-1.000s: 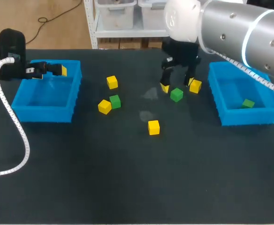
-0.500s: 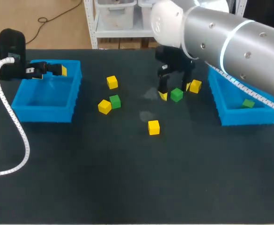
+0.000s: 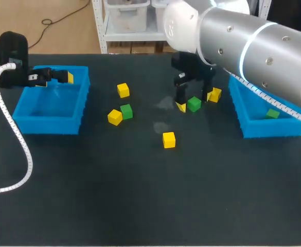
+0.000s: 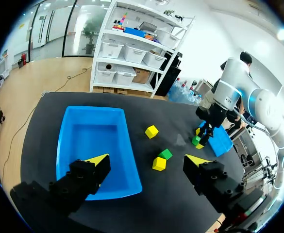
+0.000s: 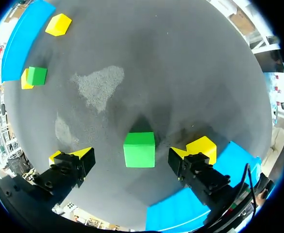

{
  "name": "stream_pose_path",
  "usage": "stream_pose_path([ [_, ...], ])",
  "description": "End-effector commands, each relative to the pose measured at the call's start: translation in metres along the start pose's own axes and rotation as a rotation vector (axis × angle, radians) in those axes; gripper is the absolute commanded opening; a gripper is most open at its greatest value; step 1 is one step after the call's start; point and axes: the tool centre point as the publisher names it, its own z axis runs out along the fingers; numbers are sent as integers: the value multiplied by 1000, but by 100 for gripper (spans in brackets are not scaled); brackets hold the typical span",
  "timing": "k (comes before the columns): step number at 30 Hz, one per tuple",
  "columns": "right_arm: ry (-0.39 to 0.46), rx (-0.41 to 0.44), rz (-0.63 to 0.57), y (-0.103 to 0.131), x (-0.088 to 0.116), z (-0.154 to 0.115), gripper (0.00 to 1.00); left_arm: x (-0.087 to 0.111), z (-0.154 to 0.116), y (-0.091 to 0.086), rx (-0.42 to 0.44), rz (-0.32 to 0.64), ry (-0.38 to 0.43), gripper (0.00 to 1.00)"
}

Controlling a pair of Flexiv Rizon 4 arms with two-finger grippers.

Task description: Put the green cubes in the right bin and the yellow cubes in the left bin.

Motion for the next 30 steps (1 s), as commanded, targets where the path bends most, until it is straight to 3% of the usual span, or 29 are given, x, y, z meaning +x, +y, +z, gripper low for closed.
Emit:
stream_pose_path([
  [1, -2, -5, 1, -1, 3, 2, 100, 1, 0, 2, 11, 2, -7, 100],
  [2, -3, -7, 1, -1, 4, 2, 96, 1, 0, 2, 11, 2, -7, 100],
  [3, -3, -8, 1, -1, 4, 2, 50, 1, 0, 2, 11, 2, -7, 100],
  [4, -8, -12, 7, -1, 4, 3, 29, 1, 0, 2, 11, 2, -7, 100],
  [5, -10, -12, 9, -2, 4, 3, 0, 1, 0, 2, 11, 2, -7, 100],
  [21, -37, -2, 20, -5, 0, -2, 0, 1, 0, 2, 11, 2, -7, 100],
  [30, -251, 93, 132, -36, 11, -78, 0, 1, 0, 2, 11, 2, -7, 100],
])
